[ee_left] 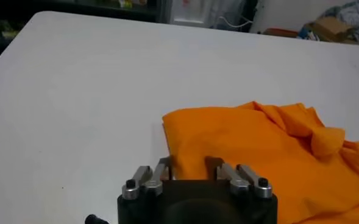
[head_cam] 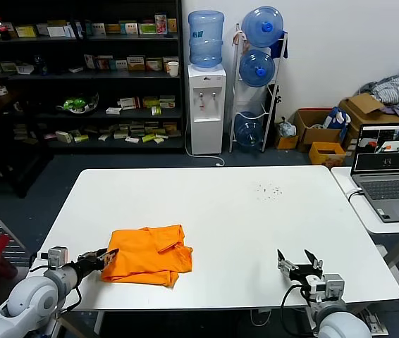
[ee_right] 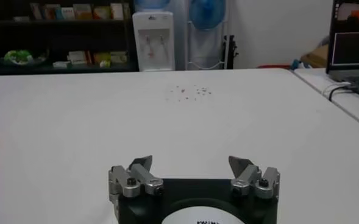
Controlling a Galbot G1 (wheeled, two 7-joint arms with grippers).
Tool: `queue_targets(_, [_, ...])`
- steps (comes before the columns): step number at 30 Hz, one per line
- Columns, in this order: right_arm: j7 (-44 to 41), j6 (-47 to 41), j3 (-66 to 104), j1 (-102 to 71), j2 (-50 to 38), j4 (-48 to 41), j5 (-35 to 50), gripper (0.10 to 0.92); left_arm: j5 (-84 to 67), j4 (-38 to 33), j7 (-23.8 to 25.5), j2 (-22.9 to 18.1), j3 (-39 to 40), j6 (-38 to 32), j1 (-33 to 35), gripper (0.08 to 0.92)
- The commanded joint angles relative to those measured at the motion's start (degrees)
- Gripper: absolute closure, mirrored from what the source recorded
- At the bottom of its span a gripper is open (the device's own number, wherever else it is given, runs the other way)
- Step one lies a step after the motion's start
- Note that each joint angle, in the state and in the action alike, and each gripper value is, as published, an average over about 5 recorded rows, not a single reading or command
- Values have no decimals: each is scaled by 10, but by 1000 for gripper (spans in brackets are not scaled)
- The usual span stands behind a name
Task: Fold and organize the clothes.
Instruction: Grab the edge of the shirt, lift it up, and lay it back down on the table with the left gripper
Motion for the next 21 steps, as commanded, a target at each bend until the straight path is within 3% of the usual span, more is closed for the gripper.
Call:
queue_targets(1, [1,0,-1,1,0,-1,0,203,-3,-3,0,-4,-3,-1,7,607])
queue_targets(11, [1,1,-3,2,0,-2,0,203,-36,-34,-7,-4,-31,2,24,883])
queue_targets(21, [-11,15,-18,25,4,-19,-4,203,-75,-133,-66,45,-111,29,48,905])
